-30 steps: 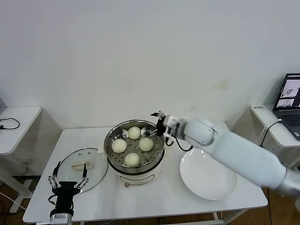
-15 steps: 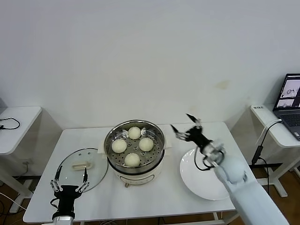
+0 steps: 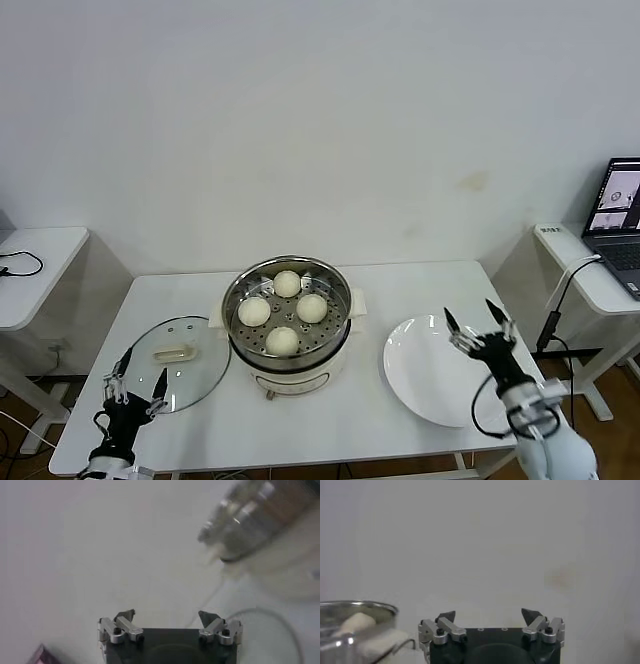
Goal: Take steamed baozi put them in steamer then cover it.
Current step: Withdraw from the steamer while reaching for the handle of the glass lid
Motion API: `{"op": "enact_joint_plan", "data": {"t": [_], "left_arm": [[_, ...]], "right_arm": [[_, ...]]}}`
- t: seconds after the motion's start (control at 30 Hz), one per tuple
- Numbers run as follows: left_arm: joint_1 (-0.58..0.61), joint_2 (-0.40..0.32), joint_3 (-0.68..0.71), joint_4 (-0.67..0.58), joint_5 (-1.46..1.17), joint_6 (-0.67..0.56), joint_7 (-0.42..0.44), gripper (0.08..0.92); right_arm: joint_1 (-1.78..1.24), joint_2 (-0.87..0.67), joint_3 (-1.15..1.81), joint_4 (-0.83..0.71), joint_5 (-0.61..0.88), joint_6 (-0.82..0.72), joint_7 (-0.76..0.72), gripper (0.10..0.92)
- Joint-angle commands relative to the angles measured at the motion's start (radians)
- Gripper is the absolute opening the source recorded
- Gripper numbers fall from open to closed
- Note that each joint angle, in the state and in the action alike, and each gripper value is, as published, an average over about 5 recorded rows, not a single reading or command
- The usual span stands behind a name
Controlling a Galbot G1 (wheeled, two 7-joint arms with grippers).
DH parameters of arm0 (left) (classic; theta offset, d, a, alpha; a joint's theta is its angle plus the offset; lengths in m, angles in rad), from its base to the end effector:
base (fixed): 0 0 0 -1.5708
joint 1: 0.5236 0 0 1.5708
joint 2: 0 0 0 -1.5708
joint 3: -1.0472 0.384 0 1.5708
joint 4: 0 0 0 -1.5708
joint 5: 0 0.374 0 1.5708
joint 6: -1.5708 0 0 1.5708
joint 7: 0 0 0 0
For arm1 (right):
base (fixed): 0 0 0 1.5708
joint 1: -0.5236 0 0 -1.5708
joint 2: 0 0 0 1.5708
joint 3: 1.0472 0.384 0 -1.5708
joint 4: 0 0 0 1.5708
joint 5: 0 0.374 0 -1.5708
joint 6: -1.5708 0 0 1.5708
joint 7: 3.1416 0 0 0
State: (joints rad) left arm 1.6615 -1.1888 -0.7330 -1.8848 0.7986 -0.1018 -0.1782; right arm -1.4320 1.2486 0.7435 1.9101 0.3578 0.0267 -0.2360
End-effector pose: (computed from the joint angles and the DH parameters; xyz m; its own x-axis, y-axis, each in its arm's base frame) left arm 0.1566 0.1687 -0.3816 -0.9986 -0.0326 0.0427 0.0293 0.3362 0.9414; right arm 0.2358 -0.1551 -0.3348 -0.9888 -0.1461 -0.0287 -0.1454 0.9890 -0.0269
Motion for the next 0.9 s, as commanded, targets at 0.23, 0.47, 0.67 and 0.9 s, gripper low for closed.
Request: {"op": "enact_joint_plan", "data": {"t": [0.23,0.47,0.67,0.9], "left_arm": [[-0.237,0.141,0.078,0.333,0.363,-0.016,0.016,0.823],[-0.326,0.153,0.11,0.375,0.355,-0.016,0.025,0.823],[-0.379,0.163,0.131,0.423,0.343,-0.016,0.031,0.823],[-0.4,0.159,0.147,0.457,0.341,-0.017,0.039,0.823]], "right_arm": [[-0.213,0.121,0.168,0.083,-0.016,0.023,-0.005,0.823],[-0.228,0.146,0.182,0.096,-0.017,0.023,-0.002,0.823],[-0.238,0.154,0.195,0.109,-0.016,0.022,-0.003,0.823],[-0.254,0.165,0.198,0.119,-0.02,0.024,-0.006,0.823]]}}
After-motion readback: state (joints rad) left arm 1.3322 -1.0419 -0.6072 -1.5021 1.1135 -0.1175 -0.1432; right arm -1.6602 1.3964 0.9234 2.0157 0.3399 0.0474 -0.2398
